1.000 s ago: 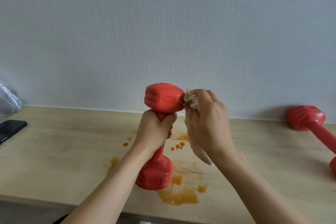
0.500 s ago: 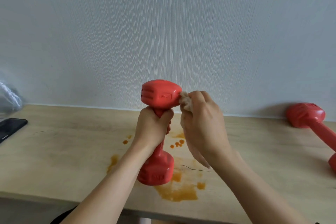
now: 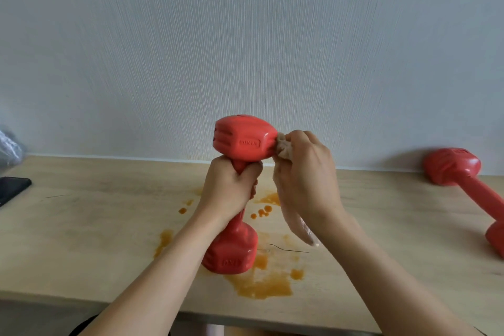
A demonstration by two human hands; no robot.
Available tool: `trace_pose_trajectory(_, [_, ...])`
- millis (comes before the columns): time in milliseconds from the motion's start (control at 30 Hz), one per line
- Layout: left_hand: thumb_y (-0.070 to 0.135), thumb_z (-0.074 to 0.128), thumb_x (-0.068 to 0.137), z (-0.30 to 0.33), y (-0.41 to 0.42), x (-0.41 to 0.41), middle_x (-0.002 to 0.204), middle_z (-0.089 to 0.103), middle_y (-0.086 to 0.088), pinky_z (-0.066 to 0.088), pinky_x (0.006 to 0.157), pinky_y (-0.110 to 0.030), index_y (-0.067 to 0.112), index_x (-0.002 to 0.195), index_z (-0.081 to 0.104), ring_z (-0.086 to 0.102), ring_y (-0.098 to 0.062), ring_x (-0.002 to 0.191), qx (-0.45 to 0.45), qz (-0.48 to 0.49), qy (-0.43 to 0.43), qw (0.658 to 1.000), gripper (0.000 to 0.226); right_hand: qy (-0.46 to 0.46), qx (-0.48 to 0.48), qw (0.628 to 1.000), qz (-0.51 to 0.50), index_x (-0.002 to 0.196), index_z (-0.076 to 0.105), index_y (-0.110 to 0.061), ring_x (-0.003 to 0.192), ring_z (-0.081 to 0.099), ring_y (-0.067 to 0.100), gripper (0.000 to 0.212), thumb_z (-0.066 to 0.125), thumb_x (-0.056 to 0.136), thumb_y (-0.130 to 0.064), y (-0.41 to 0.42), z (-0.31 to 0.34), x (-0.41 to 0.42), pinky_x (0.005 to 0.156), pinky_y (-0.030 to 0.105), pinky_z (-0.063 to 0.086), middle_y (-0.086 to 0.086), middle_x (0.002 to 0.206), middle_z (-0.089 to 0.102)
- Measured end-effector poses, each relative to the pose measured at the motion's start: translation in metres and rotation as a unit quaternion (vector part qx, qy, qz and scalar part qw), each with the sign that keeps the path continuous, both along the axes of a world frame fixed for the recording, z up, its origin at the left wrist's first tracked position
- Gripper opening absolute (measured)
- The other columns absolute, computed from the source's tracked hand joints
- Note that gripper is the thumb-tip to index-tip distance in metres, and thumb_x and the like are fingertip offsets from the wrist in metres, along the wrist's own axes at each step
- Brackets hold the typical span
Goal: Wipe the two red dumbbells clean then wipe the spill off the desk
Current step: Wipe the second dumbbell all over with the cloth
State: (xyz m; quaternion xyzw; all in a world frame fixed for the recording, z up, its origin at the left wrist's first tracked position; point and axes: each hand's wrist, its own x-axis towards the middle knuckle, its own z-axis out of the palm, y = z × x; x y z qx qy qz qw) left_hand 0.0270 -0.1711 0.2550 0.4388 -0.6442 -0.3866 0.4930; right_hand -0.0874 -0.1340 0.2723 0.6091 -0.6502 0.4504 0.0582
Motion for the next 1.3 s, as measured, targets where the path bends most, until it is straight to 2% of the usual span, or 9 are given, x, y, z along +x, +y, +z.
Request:
trace_pose_trajectory(267, [0.004,0.053,0.085,0.001,-0.003,0.005,0.037,0.049,0.002,0.037,0.042,-0.017,0.006,0.049,0.052,0.046,-0.010,0.036,0.011,-0.004,0.037,0.999,0.036,-0.020,-0.181,0.983,0.035,0.102,0.068,-0.006,0.080,0.062,0.026,0.035,0.055,0.070,0.000,0.009,0.009,0.026,0.063,0.030,0.049,0.008,0.101,0.064])
trace_pose_trajectory(467, [0.022,0.055,0.073,-0.007,0.003,0.009,0.042,0.049,-0.005,0.041,0.052,-0.032,0.006,0.050,0.054,0.048,-0.020,0.043,-0.006,-0.081,0.012,0.997,0.028,-0.185,-0.081,0.975,0.089,0.098,0.072,-0.013,0.084,0.066,0.016,0.026,0.054,0.083,0.000,-0.011,0.006,0.000,0.075,0.029,0.050,0.002,0.091,0.072])
trace_pose_trajectory(633, [0.033,0.062,0.069,-0.008,0.004,0.010,0.045,0.049,0.002,0.041,0.049,-0.026,0.019,0.052,0.056,0.046,-0.014,0.042,0.023,-0.204,0.053,0.977,0.023,-0.366,0.007,0.890,0.272,0.095,0.069,-0.001,0.087,0.068,0.025,0.020,0.055,0.085,0.008,-0.015,0.005,-0.023,0.081,0.040,0.055,0.015,0.089,0.071])
trace_pose_trajectory(700, [0.037,0.067,0.066,-0.005,0.000,0.014,0.051,0.055,0.001,0.047,0.054,-0.028,0.020,0.057,0.063,0.053,-0.014,0.049,0.039,-0.211,0.067,0.974,0.019,-0.435,0.020,0.843,0.315,0.095,0.069,-0.002,0.088,0.067,0.027,0.017,0.059,0.082,0.005,-0.011,0.006,-0.028,0.082,0.039,0.054,0.015,0.090,0.071])
trace_pose_trajectory(767, [0.037,0.078,0.065,-0.003,-0.003,0.018,0.063,0.066,0.002,0.053,0.064,-0.031,0.023,0.070,0.071,0.064,-0.014,0.063,0.029,-0.169,0.071,0.983,0.016,-0.458,0.010,0.833,0.310,0.091,0.070,-0.006,0.086,0.068,0.022,0.016,0.062,0.081,0.003,-0.007,0.008,-0.030,0.080,0.034,0.055,0.009,0.086,0.072])
trace_pose_trajectory(933, [0.027,0.067,0.081,-0.005,-0.003,0.015,0.060,0.066,0.006,0.051,0.060,-0.026,0.015,0.083,0.066,0.065,-0.012,0.059,0.009,-0.058,0.072,0.996,0.013,-0.354,-0.006,0.906,0.230,0.100,0.070,-0.010,0.088,0.069,0.013,0.015,0.062,0.087,-0.005,-0.001,0.010,-0.010,0.082,0.033,0.056,0.005,0.092,0.073])
trace_pose_trajectory(1067, [0.021,0.056,0.089,-0.008,-0.007,0.016,0.051,0.057,0.005,0.041,0.050,-0.019,0.011,0.078,0.059,0.057,-0.007,0.045,-0.012,0.028,0.010,0.999,0.015,-0.174,-0.058,0.970,0.159,0.111,0.067,-0.012,0.095,0.058,0.002,0.024,0.058,0.089,-0.007,0.007,0.009,0.018,0.083,0.013,0.046,0.001,0.110,0.061])
trace_pose_trajectory(1167, [0.019,0.054,0.091,-0.008,-0.006,0.012,0.054,0.056,0.001,0.036,0.044,-0.011,0.005,0.080,0.055,0.054,-0.004,0.041,-0.042,0.048,-0.011,0.998,0.018,-0.049,-0.109,0.987,0.108,0.110,0.067,-0.011,0.089,0.058,0.013,0.026,0.055,0.086,-0.014,0.012,0.011,0.029,0.074,0.025,0.049,0.004,0.108,0.057])
trace_pose_trajectory(1300, [0.022,0.056,0.091,-0.011,-0.002,0.005,0.058,0.058,0.001,0.038,0.046,-0.011,0.009,0.081,0.052,0.057,0.000,0.047,-0.074,0.074,-0.059,0.993,0.017,-0.048,-0.081,0.993,0.069,0.103,0.069,-0.014,0.082,0.061,0.021,0.023,0.055,0.085,-0.008,0.008,0.016,0.010,0.070,0.033,0.048,0.003,0.098,0.059])
